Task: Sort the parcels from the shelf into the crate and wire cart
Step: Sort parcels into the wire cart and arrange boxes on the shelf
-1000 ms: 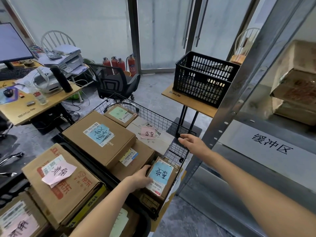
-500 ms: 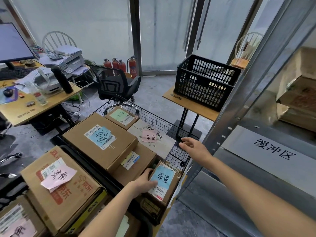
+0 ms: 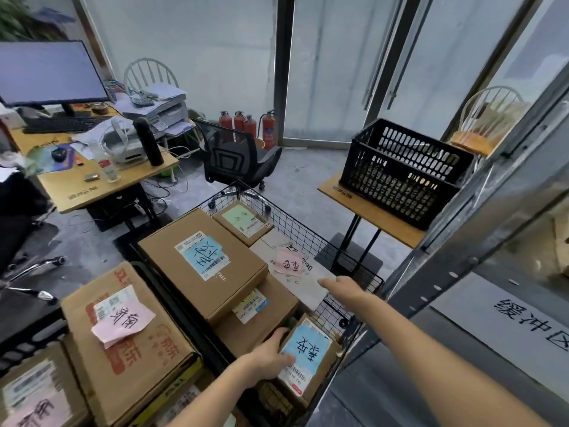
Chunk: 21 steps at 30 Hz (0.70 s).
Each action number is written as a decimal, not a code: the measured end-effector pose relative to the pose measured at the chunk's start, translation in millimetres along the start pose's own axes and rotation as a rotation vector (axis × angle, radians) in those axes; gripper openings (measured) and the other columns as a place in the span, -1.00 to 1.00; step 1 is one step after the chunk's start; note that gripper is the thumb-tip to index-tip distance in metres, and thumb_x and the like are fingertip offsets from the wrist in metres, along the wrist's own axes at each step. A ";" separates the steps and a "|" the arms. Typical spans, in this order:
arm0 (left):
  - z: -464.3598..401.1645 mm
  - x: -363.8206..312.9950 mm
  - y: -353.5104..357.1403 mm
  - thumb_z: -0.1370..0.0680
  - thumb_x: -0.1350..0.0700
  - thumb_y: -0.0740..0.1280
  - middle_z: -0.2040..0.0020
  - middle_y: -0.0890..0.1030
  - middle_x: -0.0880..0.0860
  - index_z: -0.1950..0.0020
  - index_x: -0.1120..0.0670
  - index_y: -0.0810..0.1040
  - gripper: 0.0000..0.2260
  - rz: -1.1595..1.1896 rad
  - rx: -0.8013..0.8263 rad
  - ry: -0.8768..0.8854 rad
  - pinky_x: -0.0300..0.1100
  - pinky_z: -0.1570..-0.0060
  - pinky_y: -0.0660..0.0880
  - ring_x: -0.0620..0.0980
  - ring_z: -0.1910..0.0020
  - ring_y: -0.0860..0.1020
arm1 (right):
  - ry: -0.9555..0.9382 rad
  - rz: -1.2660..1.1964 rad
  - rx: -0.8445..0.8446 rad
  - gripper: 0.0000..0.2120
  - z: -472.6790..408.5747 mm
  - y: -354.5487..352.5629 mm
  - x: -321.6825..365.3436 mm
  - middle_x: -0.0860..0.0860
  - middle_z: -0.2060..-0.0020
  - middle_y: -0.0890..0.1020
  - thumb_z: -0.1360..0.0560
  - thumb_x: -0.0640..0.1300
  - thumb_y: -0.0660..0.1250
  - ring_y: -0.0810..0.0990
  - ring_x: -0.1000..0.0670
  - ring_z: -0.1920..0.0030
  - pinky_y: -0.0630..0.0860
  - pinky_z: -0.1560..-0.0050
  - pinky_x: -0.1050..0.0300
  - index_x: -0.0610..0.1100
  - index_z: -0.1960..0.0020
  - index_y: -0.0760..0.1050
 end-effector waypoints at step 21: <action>-12.6 -1.0 -6.5 -0.64 0.01 0.34 -0.27 0.61 -0.05 -0.58 -0.12 0.17 -0.43 0.017 -0.164 0.010 -0.09 -0.19 0.60 -0.10 -0.17 0.65 | 0.180 -0.429 0.280 -0.54 -80.8 28.2 -20.6 -0.13 -0.04 0.67 -0.61 0.15 0.29 0.67 -0.08 0.03 0.63 0.30 0.14 -0.20 -0.29 0.43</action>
Point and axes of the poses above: each hand's wrist, its own z-axis away from the middle knuckle, its own y-axis out of the palm, x = y × z, the point moved 6 cm from there along -z, towards the middle knuckle
